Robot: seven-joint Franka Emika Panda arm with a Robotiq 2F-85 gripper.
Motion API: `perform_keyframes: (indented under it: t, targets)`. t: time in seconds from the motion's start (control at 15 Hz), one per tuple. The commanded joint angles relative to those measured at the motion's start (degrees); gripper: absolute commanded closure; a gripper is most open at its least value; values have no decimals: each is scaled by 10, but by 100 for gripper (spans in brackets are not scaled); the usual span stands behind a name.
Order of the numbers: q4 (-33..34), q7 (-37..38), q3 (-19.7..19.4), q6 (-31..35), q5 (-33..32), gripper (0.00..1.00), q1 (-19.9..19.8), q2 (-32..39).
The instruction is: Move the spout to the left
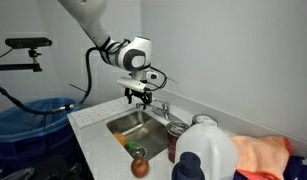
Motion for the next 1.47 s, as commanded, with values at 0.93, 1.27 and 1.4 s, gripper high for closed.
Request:
perform_keyframes:
  t: [0.93, 1.27, 1.4]
  targets:
    - [-7, 69, -48, -50, -94, 0, 12, -108]
    - [-17, 73, -46, -50, -81, 0, 12, -169]
    - [-24, 79, -46, -39, -77, 0, 12, -187]
